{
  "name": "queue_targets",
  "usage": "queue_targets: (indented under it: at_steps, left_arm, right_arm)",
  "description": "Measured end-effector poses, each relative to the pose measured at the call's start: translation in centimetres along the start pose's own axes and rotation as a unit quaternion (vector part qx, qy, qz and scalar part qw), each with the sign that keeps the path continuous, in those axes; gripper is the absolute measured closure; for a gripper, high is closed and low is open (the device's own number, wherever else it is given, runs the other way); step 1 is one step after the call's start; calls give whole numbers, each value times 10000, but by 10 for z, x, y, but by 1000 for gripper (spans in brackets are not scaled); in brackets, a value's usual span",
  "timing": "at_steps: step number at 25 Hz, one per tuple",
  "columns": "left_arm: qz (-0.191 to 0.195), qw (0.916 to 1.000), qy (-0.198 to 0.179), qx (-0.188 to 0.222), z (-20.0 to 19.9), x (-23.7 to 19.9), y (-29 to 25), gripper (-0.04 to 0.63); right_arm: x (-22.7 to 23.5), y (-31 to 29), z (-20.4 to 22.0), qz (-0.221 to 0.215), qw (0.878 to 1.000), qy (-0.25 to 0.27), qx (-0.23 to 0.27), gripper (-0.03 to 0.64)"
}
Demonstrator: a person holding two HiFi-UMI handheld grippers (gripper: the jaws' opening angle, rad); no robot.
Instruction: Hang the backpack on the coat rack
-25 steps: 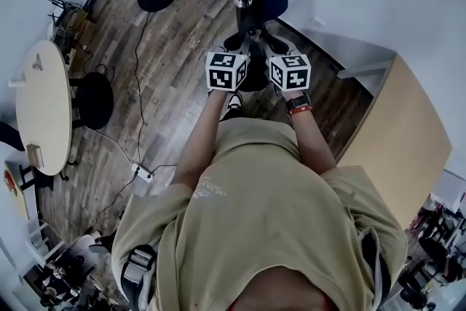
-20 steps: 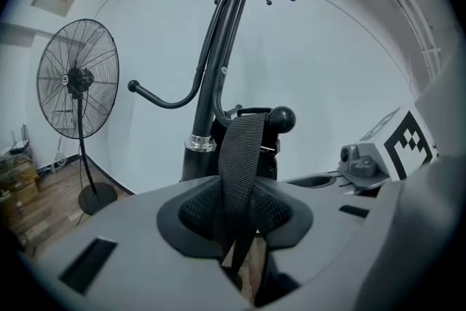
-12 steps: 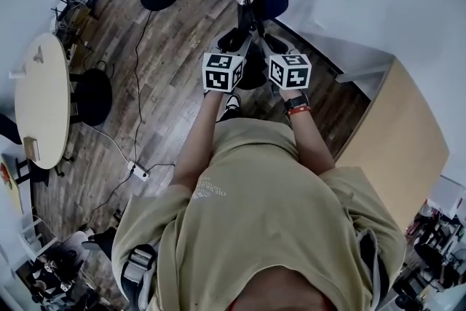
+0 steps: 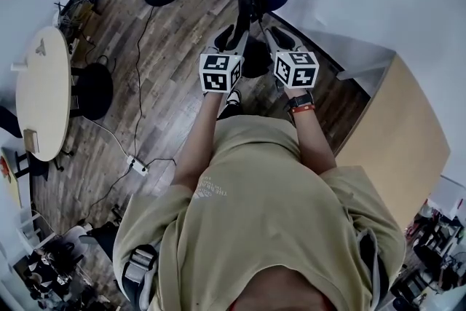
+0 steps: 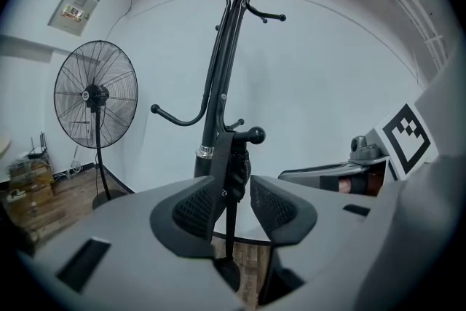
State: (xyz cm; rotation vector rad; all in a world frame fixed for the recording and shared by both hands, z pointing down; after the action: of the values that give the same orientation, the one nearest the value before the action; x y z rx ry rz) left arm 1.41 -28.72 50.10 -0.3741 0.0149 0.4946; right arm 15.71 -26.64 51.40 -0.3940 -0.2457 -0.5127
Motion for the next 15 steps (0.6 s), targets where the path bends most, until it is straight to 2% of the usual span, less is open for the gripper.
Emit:
queue_targets:
  at_steps: [7,11,15]
  left_arm:
    - [-212,9990,-13,391,-9,15,35,471]
    - [-360,9971,-196,644,-16,24,58,493]
    - [-399,9954,-142,859,-19,33,76,525]
  right_arm:
    - [-10,39,-16,194,9984,328,414,552]
    - [-20,61,-23,282,9959,585,632,561]
    - [-29,80,-24,295,9940,672,810,577]
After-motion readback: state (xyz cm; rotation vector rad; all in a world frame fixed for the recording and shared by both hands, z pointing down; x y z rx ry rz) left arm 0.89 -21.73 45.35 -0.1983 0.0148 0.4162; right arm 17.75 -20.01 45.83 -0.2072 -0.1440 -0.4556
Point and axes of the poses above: the fingertips, and each gripper's own axes: y backward along the fingers, x to its right, z out of its underside, the point moved 6 cm from there along y, backward along the fingers, and after that the axes turned 11 degrees about -z, right-handed, at the moved point
